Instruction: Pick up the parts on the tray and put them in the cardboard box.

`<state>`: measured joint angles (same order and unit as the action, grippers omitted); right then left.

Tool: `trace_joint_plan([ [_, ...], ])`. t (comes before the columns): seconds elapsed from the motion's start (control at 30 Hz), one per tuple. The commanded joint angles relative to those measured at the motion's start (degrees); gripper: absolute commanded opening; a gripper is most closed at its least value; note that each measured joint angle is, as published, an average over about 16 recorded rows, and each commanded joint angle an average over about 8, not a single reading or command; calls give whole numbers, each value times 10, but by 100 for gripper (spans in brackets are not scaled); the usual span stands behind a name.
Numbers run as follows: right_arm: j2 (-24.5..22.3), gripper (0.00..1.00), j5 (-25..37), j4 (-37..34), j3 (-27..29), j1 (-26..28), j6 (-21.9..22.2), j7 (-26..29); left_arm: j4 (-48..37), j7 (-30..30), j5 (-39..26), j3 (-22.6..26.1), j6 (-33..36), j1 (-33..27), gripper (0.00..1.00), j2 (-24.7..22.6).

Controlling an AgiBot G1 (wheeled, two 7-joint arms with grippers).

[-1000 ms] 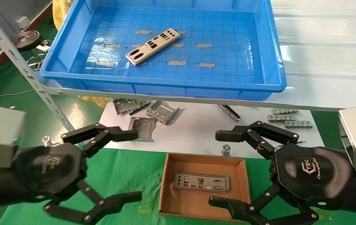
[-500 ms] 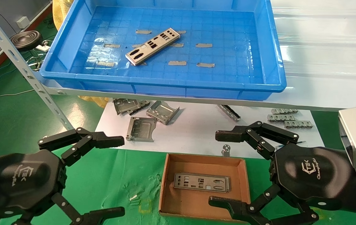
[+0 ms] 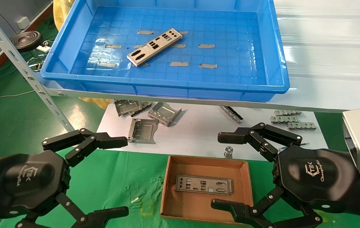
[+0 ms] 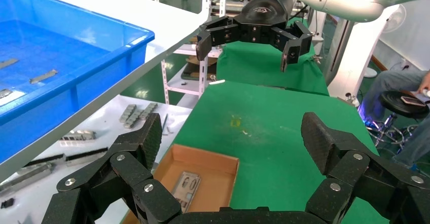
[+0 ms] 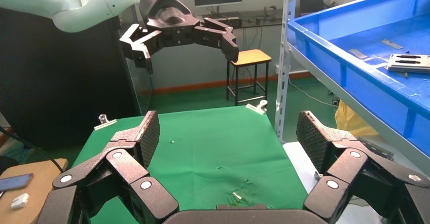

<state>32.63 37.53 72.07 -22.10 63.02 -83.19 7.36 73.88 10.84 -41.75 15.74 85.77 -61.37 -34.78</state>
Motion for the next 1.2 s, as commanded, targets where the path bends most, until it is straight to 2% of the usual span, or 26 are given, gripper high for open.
trace_joint_plan([
  [0.03, 0, 100, 0, 0, 0, 0, 0, 0, -1, 0, 0, 1, 0, 0, 100, -1],
  [1.2, 0, 100, 0, 0, 0, 0, 0, 0, -4, -2, -1, 4, -1, -2, 100, -3],
])
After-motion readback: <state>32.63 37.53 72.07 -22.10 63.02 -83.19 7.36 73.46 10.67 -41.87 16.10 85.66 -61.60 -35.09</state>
